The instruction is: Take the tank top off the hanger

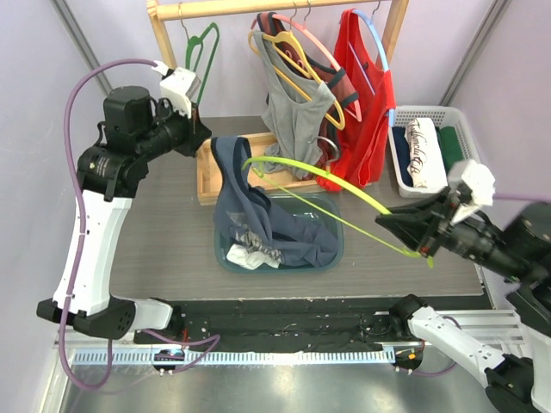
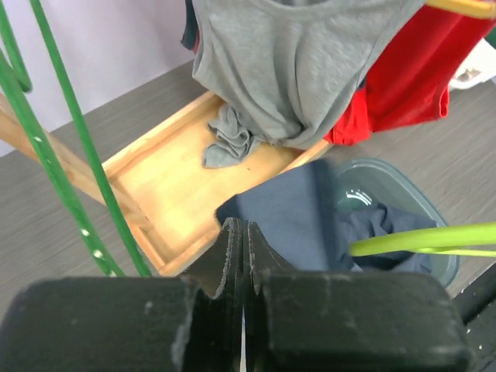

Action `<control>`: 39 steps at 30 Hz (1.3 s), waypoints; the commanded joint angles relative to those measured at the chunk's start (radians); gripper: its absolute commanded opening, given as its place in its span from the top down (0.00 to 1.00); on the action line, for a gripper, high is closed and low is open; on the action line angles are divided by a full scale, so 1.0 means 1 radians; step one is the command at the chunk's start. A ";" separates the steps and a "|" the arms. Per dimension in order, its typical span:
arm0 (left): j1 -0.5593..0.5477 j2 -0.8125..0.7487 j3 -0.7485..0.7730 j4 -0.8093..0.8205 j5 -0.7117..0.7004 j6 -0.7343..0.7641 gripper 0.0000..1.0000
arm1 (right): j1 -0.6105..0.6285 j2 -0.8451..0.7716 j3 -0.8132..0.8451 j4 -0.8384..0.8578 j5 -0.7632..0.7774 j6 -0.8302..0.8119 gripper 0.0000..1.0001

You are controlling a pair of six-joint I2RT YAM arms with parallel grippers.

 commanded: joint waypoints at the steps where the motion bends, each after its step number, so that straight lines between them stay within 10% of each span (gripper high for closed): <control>1: 0.005 0.034 0.075 0.076 0.094 -0.048 1.00 | 0.002 -0.104 0.082 -0.008 0.131 0.032 0.99; 8: -0.044 0.081 0.210 0.068 0.342 -0.102 1.00 | 0.002 -0.097 0.079 0.032 0.297 0.046 0.99; 14: -0.065 0.018 -0.076 0.071 0.347 -0.056 1.00 | 0.002 -0.051 0.079 0.075 0.274 0.039 0.99; 18: -0.105 -0.020 -0.384 0.105 0.147 0.027 0.39 | 0.002 -0.049 0.052 0.096 0.252 0.042 0.99; 23: -0.122 0.055 -0.537 0.108 0.011 0.039 0.05 | 0.002 -0.048 0.036 0.101 0.229 0.050 0.99; 39: -0.122 0.230 -0.632 0.458 -0.179 -0.080 0.00 | 0.001 -0.063 0.022 0.098 0.169 0.072 0.99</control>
